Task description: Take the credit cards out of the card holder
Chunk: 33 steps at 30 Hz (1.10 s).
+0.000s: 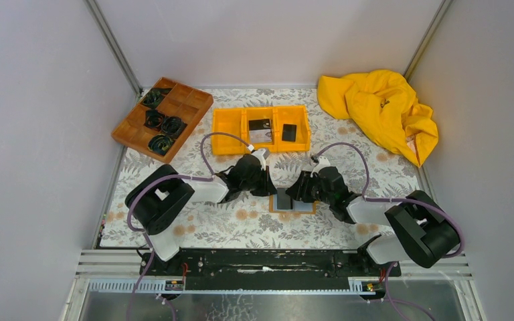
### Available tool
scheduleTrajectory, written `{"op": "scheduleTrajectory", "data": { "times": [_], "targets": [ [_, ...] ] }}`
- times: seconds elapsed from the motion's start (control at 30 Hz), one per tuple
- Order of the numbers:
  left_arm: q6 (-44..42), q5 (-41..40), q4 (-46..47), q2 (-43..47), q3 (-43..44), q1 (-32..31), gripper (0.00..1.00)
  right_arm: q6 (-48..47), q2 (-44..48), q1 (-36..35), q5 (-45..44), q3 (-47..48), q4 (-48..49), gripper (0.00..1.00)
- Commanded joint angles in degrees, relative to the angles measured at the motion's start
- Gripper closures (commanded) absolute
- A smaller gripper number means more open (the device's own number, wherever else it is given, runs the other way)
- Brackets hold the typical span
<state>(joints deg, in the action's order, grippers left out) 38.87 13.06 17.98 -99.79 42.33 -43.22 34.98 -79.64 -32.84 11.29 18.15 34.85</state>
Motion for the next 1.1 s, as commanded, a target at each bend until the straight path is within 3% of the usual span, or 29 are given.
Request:
{"op": "scheduleTrajectory", "data": {
  "times": [0.0,0.3,0.63,1.07],
  "targets": [
    [-1.3,-0.2,-2.8,-0.4,0.5,0.6,1.0,-0.6,1.6,0.3,0.3,1.6,-1.0,0.55],
    [-2.7,0.1,-2.3,6.9,-2.2,0.6,1.0,-1.5,7.1,0.3,0.1,2.3,-5.7,0.54],
    [-1.4,6.4,-0.8,2.4,-0.8,0.6,1.0,-1.1,8.1,0.3,-0.4,-2.0,-3.4,0.49],
    [-1.9,8.0,-4.3,-2.1,2.1,0.6,1.0,0.3,2.9,0.3,3.9,-2.1,1.7,0.46]
  ]
}}
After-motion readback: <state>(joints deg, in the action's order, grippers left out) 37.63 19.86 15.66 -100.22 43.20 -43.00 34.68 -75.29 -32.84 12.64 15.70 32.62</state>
